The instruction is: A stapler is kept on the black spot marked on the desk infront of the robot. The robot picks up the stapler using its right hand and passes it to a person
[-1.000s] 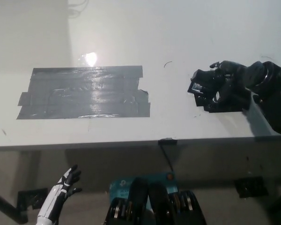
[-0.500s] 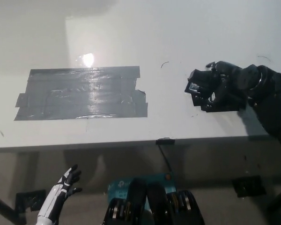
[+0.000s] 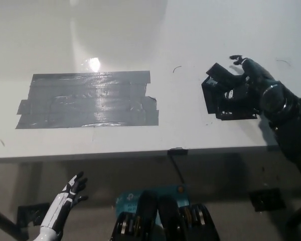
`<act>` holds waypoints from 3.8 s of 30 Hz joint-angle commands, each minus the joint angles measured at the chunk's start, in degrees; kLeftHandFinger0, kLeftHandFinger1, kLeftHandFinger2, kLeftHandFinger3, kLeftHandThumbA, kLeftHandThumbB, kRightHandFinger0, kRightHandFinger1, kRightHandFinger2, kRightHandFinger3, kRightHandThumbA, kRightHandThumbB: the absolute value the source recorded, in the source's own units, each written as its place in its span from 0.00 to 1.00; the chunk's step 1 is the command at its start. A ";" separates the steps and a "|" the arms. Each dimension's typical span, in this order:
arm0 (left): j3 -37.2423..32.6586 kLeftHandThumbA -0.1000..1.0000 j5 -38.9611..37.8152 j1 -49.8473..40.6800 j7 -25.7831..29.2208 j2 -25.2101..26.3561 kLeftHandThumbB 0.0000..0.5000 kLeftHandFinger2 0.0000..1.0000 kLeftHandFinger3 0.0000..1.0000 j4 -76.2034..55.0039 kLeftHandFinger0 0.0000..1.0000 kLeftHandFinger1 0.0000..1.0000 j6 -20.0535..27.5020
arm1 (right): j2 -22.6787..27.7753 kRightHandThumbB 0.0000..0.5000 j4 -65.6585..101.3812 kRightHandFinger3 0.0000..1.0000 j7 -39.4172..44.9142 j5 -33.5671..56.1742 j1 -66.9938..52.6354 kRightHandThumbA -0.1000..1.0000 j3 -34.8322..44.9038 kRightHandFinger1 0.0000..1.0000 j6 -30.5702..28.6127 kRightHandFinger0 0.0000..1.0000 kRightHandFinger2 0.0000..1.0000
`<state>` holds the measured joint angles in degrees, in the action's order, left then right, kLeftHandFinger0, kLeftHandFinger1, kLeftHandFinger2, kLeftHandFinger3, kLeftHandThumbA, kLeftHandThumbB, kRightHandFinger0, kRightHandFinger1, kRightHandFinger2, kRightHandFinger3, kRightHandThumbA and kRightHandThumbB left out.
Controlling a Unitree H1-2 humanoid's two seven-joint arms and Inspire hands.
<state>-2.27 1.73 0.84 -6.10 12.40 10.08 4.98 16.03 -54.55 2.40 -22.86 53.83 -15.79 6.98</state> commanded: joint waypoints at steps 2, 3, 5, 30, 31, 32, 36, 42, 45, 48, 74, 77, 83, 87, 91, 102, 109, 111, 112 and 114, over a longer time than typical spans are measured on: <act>0.74 0.98 -1.16 -0.11 -0.93 0.53 0.89 1.00 1.00 -0.54 0.88 1.00 2.09 | 0.41 0.23 1.73 0.97 -3.46 2.36 -0.45 0.00 3.42 0.63 -2.44 0.13 0.95; 0.75 0.98 -1.14 0.01 -0.86 0.50 0.89 1.00 1.00 -0.51 0.88 1.00 1.78 | 0.49 0.23 2.35 0.97 -2.81 3.21 -0.40 0.00 4.47 0.63 -1.88 0.13 0.94; 0.60 0.99 -0.70 -0.09 -0.67 0.49 0.88 1.00 1.00 -1.11 0.88 1.00 1.00 | 0.26 0.22 3.54 0.94 0.36 7.95 -0.03 0.00 8.86 0.59 0.63 0.14 0.92; 0.47 0.98 -0.99 -0.03 -1.16 0.72 0.85 1.00 1.00 -0.23 0.85 1.00 2.17 | -4.33 0.24 8.04 1.00 9.28 36.27 8.01 0.00 39.37 0.14 18.75 0.00 0.73; 0.47 0.98 -0.90 -0.17 -1.11 0.76 0.85 1.00 1.00 -0.29 0.85 1.00 2.15 | -4.50 0.24 7.37 0.92 10.09 38.33 8.72 0.00 41.03 0.12 19.49 0.00 0.74; 0.45 0.98 -0.90 -0.34 -1.12 0.77 0.85 1.00 1.00 -0.31 0.85 1.00 2.14 | -4.72 0.25 7.32 1.00 10.34 40.12 9.07 0.00 42.09 0.11 19.87 0.00 0.73; 0.30 0.97 -1.06 -0.72 -1.23 0.52 0.85 1.00 1.00 -0.77 0.85 1.00 1.96 | -5.55 0.23 9.96 1.00 7.04 47.76 10.64 0.00 42.28 0.06 19.95 0.00 0.68; 0.37 0.97 -0.82 -0.95 -0.89 0.40 0.84 1.00 1.00 -0.84 0.86 1.00 1.72 | -6.53 0.15 18.77 0.83 7.02 53.65 10.81 0.00 34.76 0.07 19.95 0.00 0.62; 0.24 0.96 -0.92 -0.55 -0.93 0.11 0.84 1.00 1.00 -0.84 0.85 1.00 1.48 | -7.45 0.31 20.57 1.00 4.89 56.50 12.84 0.00 32.12 0.18 19.95 0.00 0.77; 0.43 0.96 -1.26 -0.57 -0.97 0.07 0.86 1.00 1.00 -1.07 0.86 1.00 1.05 | -8.77 0.25 18.10 1.00 4.17 53.73 16.13 0.00 31.31 0.16 19.95 0.00 0.73; -0.06 0.94 -0.59 -0.44 -1.40 0.45 0.83 1.00 1.00 -2.53 0.84 1.00 0.60 | -13.63 0.32 -18.74 0.84 -3.78 23.37 28.41 0.00 8.05 0.87 -5.72 0.29 1.00; -0.06 0.94 -0.53 -0.42 -1.40 0.52 0.84 0.99 1.00 -2.60 0.83 1.00 0.52 | -13.33 0.49 -19.26 1.00 -6.00 19.62 28.02 0.00 4.07 1.00 -5.86 0.78 1.00; -0.07 0.94 -0.53 0.16 -1.63 0.88 0.81 0.97 1.00 -2.53 0.83 0.98 0.38 | -10.53 0.83 -19.60 1.00 1.84 12.80 27.02 0.61 -7.03 1.00 -5.07 1.00 1.00; -0.14 0.94 -0.43 0.40 -1.49 0.76 0.81 0.95 1.00 -2.61 0.82 0.97 0.08 | -9.27 0.95 -18.55 1.00 2.02 11.82 26.95 0.78 -9.11 1.00 -6.11 1.00 1.00; -0.25 0.93 -0.38 0.61 -1.45 0.46 0.79 0.95 1.00 -2.28 0.81 0.96 0.24 | -7.60 1.00 -15.08 1.00 2.99 12.75 27.61 0.83 -8.26 1.00 -5.79 1.00 1.00; -0.09 0.94 -0.75 1.49 -1.98 0.34 0.83 0.98 1.00 -2.72 0.84 0.99 -1.24 | 6.14 0.81 30.40 1.00 11.47 16.43 20.32 0.99 -0.67 1.00 3.54 1.00 1.00; 0.18 0.97 -0.67 2.70 -1.96 0.69 0.85 1.00 1.00 -2.31 0.89 1.00 -0.99 | 14.79 0.83 65.74 1.00 15.16 21.33 7.27 1.00 5.91 1.00 15.23 1.00 1.00; 0.30 0.98 -0.56 3.39 -1.67 0.58 0.88 1.00 1.00 -1.43 0.86 1.00 -0.29 | 17.16 0.83 74.87 1.00 15.11 22.89 2.11 1.00 8.48 1.00 16.55 1.00 1.00; 0.29 0.98 -0.47 3.60 -1.59 0.55 0.88 1.00 1.00 -1.18 0.85 1.00 -0.05 | 17.80 0.83 77.39 1.00 15.11 23.45 0.65 1.00 9.27 1.00 16.98 1.00 1.00; 0.17 0.99 -0.20 4.65 -1.49 0.47 0.87 1.00 1.00 -0.56 0.85 1.00 0.18 | 19.42 0.82 86.71 1.00 13.87 26.91 -6.41 1.00 13.08 1.00 16.66 1.00 1.00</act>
<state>-2.52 1.60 1.26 -6.83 11.94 10.39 4.35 17.16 -32.44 8.76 -7.57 60.24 -18.81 8.75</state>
